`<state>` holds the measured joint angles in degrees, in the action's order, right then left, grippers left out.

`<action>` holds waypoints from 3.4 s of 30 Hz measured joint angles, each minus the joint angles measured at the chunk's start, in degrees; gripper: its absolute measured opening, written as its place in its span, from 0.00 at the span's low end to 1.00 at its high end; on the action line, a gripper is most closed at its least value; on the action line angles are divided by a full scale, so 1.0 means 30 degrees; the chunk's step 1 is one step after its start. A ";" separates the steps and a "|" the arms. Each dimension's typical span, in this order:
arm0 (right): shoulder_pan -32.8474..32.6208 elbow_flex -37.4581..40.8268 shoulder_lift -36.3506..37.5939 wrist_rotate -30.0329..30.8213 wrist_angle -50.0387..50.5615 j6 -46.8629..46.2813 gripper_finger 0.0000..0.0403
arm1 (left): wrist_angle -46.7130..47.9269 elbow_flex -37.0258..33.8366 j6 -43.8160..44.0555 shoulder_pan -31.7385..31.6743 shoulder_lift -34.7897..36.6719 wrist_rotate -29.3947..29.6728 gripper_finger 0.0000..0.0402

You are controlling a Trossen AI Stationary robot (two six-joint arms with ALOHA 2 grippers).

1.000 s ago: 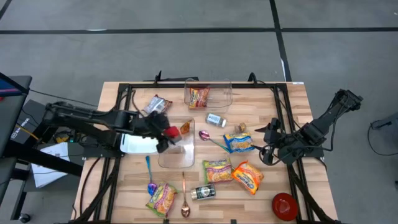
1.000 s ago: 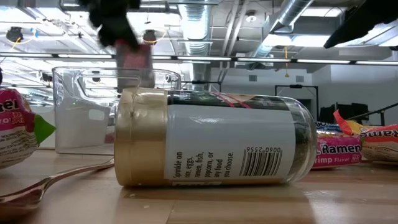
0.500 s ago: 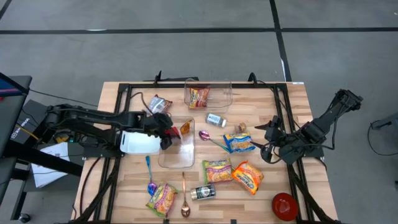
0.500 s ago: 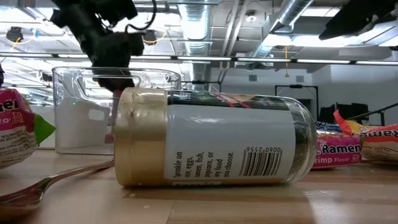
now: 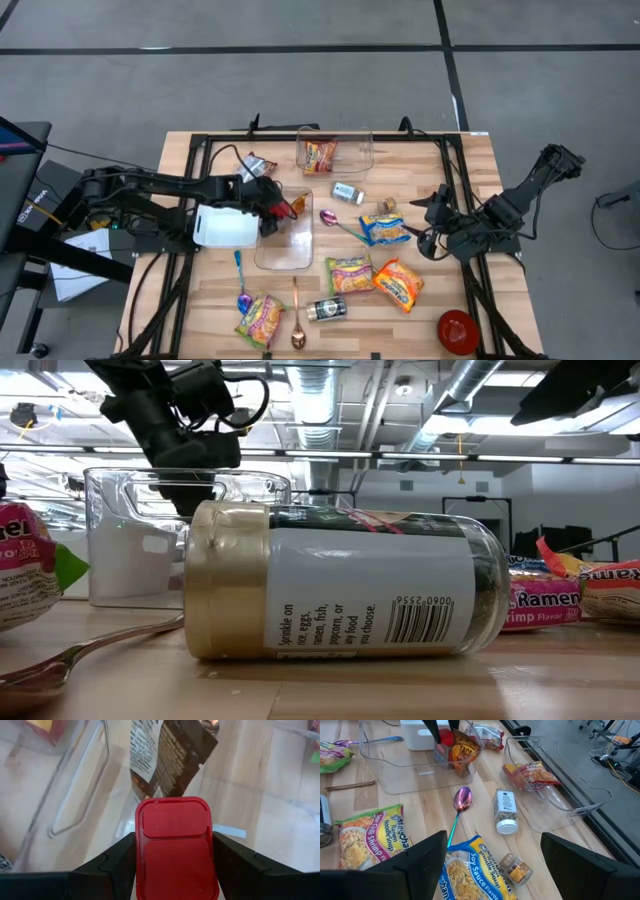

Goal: Pick & Place Food Item
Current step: Put the red seasoning can into the bottom transparent bin, then put the left green noodle pack into the top transparent bin

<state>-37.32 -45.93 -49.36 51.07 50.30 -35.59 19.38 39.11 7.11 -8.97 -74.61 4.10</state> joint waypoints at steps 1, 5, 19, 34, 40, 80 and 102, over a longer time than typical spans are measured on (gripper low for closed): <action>0.0000 0.0000 0.0000 0.0000 -0.0005 0.0000 0.78 | 0.0000 0.0000 -0.0360 -0.0043 0.0000 0.0000 0.53; 0.0007 0.0000 0.0000 0.0000 -0.0006 0.0000 0.78 | -0.0007 0.0000 -0.1752 -0.0129 0.0000 0.0001 0.53; -0.0007 0.0000 0.0000 -0.0018 -0.0013 -0.0123 0.78 | -0.0543 0.0000 -0.4723 -0.0145 -0.0007 0.1800 0.74; -0.0015 0.0000 0.0000 -0.0066 -0.0035 -0.0153 0.78 | -0.0092 0.0000 -0.6816 0.0440 0.0124 0.4531 0.69; -0.0015 0.0000 0.0000 -0.0066 -0.0044 -0.0155 0.78 | -0.0097 0.0000 -0.8019 0.0883 0.0124 0.6083 0.66; -0.0007 0.0000 -0.0036 0.0003 -0.0698 0.0008 0.78 | -0.1337 0.0015 -0.1010 0.5011 0.4954 -0.0998 0.50; -0.0015 0.0000 -0.0032 0.0009 -0.2051 0.0998 0.78 | -0.6717 0.0000 0.0729 1.2658 0.3556 0.1872 0.63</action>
<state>-37.36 -45.93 -49.46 51.09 44.15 -32.60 -0.78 39.11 9.30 29.00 -63.94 9.72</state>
